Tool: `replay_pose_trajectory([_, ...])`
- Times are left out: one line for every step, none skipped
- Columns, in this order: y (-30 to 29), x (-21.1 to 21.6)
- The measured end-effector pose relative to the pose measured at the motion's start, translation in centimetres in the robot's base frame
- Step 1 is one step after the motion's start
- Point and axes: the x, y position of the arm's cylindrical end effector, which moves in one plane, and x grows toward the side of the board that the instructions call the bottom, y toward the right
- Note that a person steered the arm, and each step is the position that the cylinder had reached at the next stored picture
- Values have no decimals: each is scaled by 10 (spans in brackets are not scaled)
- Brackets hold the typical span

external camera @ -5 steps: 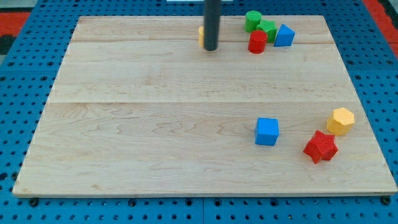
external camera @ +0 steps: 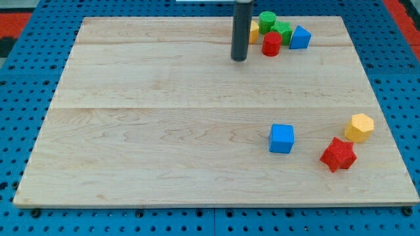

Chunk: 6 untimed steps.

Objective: Slide the blue cube to the bottom center

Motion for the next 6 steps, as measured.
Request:
replay_pose_trajectory([41, 64])
replay_pose_trajectory([83, 135])
replay_pose_trajectory([87, 190])
replay_pose_trajectory([41, 209])
replay_pose_trajectory([57, 244])
replay_pose_trajectory([92, 272])
